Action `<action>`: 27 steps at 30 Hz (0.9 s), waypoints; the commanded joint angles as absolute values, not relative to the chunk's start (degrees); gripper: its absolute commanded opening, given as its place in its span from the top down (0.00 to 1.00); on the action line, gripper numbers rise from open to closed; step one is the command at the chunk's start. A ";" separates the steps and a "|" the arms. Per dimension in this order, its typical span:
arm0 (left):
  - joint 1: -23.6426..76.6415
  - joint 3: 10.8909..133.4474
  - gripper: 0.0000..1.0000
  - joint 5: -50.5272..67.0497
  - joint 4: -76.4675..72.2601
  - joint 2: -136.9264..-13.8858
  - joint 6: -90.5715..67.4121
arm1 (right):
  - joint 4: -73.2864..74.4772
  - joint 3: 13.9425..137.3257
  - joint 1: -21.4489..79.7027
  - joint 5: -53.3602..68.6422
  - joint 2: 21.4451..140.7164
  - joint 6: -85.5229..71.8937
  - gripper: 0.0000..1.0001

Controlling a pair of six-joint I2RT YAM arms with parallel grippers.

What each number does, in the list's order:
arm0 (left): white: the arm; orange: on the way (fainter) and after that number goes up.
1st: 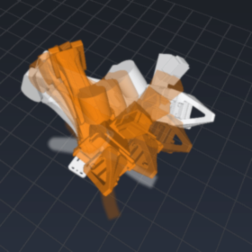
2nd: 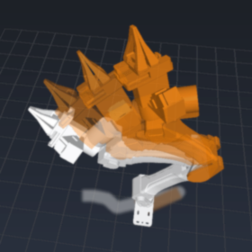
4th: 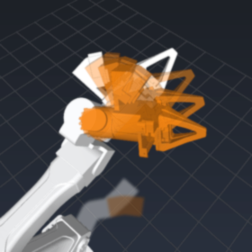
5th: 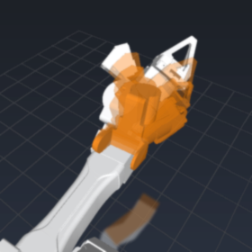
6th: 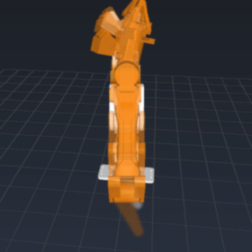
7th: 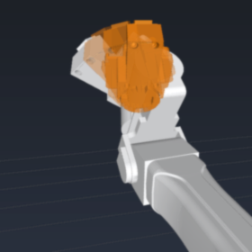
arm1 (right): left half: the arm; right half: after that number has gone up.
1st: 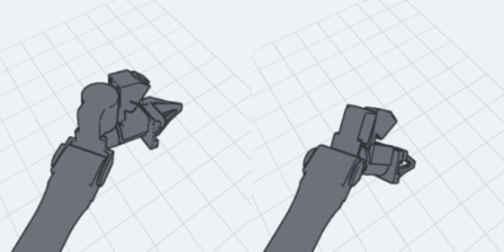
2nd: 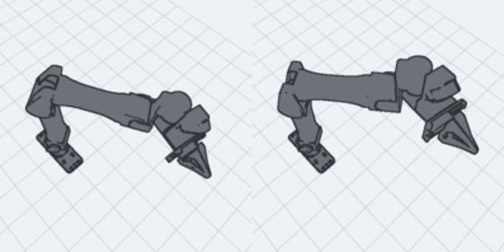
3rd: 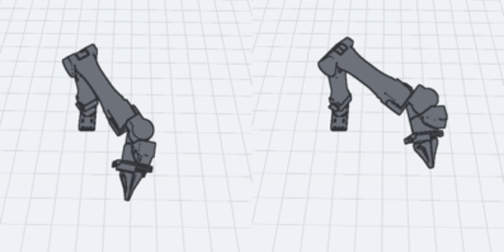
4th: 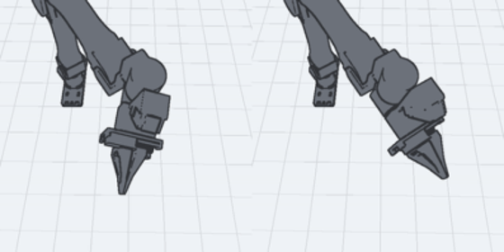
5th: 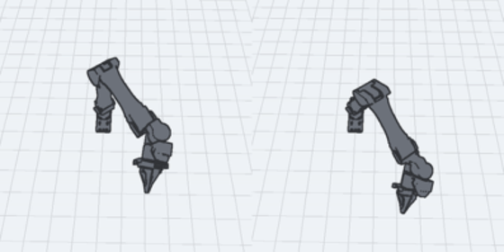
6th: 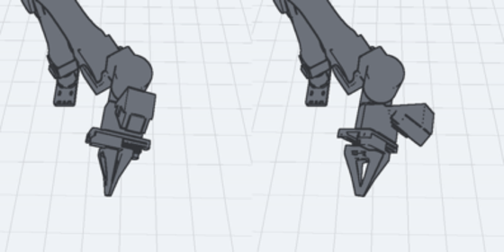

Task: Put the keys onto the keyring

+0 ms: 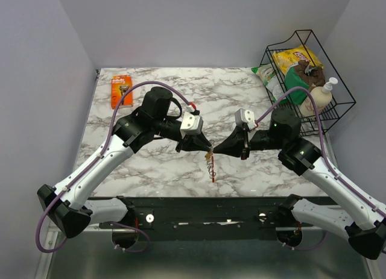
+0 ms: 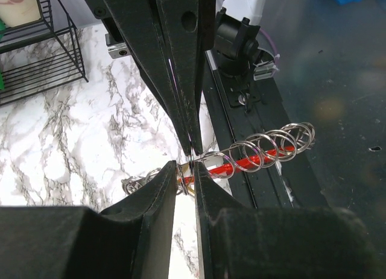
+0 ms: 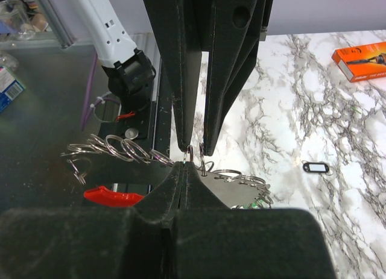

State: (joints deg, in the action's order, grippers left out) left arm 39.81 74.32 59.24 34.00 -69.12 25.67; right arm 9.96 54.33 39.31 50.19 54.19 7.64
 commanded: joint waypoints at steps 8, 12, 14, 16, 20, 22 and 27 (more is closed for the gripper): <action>40.25 74.00 0.69 60.12 34.11 -70.49 25.49 | 8.79 55.55 39.55 49.48 53.35 8.35 0.99; 40.43 74.27 0.73 60.03 33.92 -71.01 25.40 | 8.79 55.55 39.64 49.48 53.35 8.35 0.99; 40.52 74.44 0.75 59.85 34.36 -71.28 25.31 | 8.79 55.55 39.55 49.39 53.26 8.35 0.99; 40.61 74.62 0.76 59.50 34.71 -71.80 25.49 | 8.79 55.55 39.55 49.39 53.09 8.35 0.99; 40.69 74.97 0.80 58.80 35.94 -72.25 25.93 | 8.79 55.37 39.55 49.13 52.91 8.52 0.99; 40.78 75.23 0.83 58.45 36.47 -72.33 26.19 | 8.70 55.37 39.55 49.04 52.82 8.44 0.99; 40.78 75.32 0.98 57.39 36.65 -72.51 26.54 | 8.70 55.28 39.55 48.78 52.65 8.44 0.99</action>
